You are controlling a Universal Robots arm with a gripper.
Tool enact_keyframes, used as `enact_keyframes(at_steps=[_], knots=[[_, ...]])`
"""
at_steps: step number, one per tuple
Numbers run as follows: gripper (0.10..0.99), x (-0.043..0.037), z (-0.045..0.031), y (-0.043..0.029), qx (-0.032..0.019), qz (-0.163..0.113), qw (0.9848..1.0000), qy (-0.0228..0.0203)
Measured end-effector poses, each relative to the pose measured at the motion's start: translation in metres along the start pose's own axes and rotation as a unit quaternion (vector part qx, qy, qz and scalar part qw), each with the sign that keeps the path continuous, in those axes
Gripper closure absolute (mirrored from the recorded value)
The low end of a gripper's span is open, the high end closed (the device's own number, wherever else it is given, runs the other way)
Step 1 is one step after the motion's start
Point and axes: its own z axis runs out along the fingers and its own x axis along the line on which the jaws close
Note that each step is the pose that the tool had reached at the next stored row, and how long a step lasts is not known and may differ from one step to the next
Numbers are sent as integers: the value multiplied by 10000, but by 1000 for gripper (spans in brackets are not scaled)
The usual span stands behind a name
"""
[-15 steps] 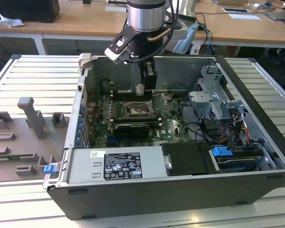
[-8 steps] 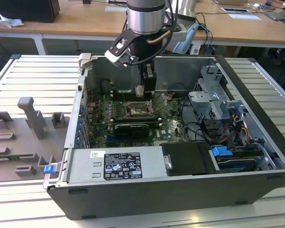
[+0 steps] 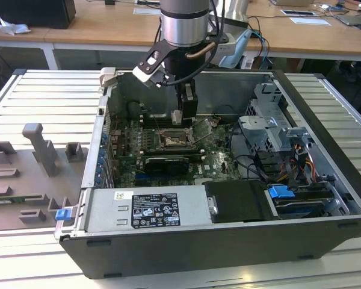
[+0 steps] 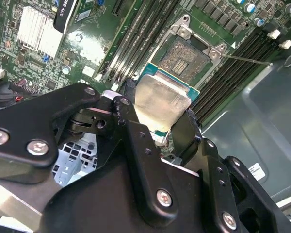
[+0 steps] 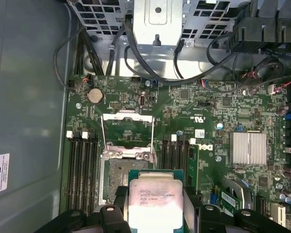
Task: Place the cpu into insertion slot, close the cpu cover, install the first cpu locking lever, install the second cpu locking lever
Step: 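Place the cpu into insertion slot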
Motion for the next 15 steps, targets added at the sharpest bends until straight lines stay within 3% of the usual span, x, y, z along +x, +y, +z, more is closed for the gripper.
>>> enact_keyframes(at_steps=[10,13,15], knots=[[549,7,171,-22,-2,2,10000,5],[549,61,267,-95,-2,1,10000,5],[549,82,299,-106,-2,1,10000,6]])
